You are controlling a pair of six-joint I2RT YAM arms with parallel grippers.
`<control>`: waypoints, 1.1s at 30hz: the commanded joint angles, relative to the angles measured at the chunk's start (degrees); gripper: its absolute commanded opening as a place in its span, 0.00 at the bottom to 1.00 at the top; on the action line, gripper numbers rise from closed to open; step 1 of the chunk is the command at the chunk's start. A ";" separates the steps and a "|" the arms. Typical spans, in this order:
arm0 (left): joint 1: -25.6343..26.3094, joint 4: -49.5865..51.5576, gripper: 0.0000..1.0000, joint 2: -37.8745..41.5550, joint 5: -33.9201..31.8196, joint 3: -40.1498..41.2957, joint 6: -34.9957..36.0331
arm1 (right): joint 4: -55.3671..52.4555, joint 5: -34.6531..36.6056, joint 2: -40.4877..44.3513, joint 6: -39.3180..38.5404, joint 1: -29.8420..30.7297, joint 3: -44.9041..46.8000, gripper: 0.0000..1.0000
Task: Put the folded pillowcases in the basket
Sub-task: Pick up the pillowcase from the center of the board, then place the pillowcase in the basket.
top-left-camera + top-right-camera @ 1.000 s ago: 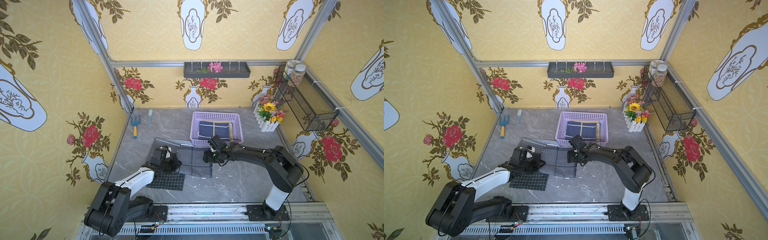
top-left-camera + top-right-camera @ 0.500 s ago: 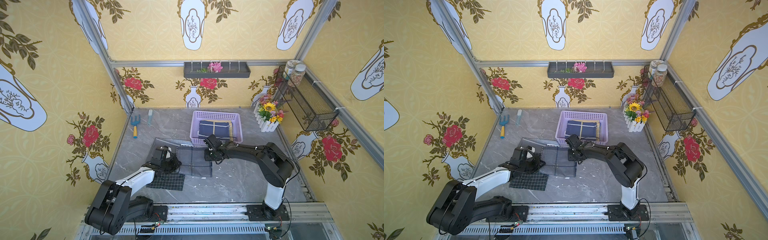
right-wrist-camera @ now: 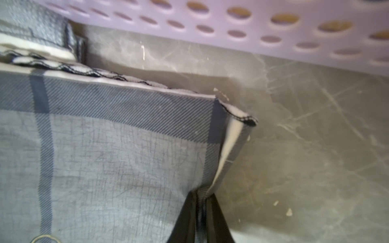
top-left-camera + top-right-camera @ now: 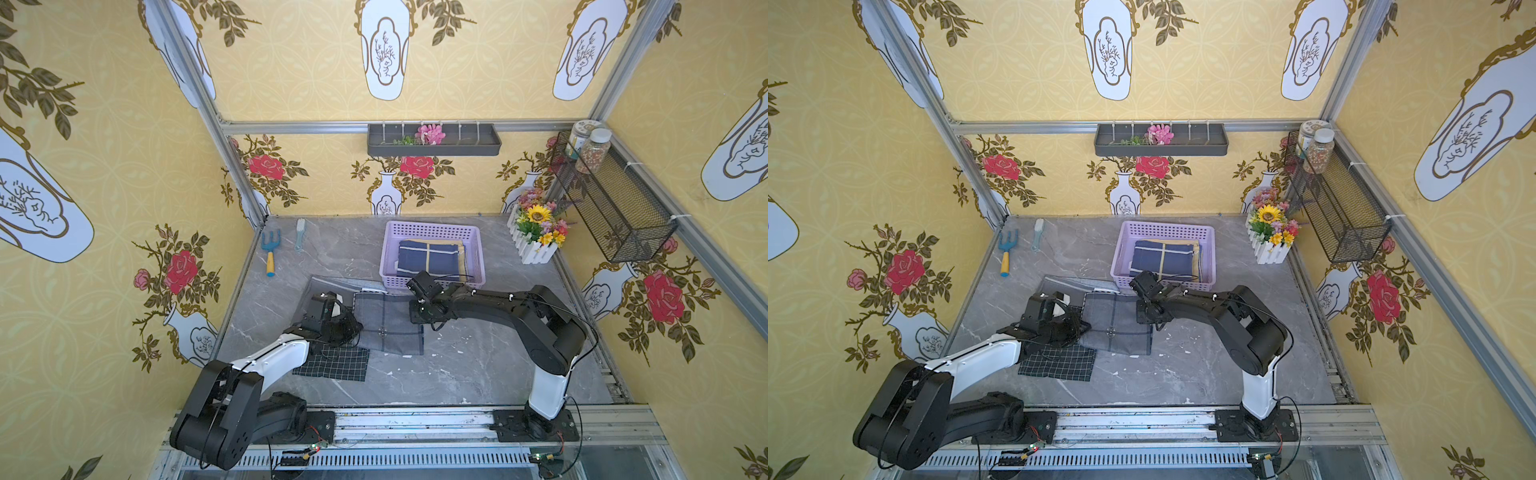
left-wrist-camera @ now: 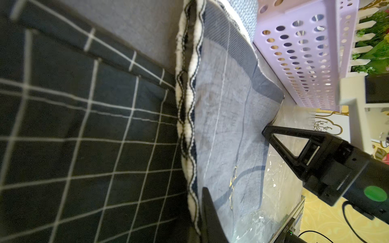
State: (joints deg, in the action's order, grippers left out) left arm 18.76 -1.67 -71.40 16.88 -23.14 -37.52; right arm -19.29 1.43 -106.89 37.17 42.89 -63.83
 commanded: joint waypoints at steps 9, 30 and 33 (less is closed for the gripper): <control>0.22 1.69 0.00 2.73 0.27 -0.22 0.56 | -4.67 1.39 5.55 0.47 1.14 2.39 0.01; 1.73 11.64 0.00 12.80 -1.59 -4.67 0.39 | -9.11 4.85 20.35 0.59 2.60 2.11 0.00; 1.80 11.95 0.00 14.05 -1.34 -5.20 0.28 | -9.51 5.29 21.48 0.41 2.60 1.81 0.00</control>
State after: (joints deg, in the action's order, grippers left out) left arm 20.53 9.32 -58.04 16.19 -27.88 -37.52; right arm -27.46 4.97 -86.24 37.67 45.47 -61.45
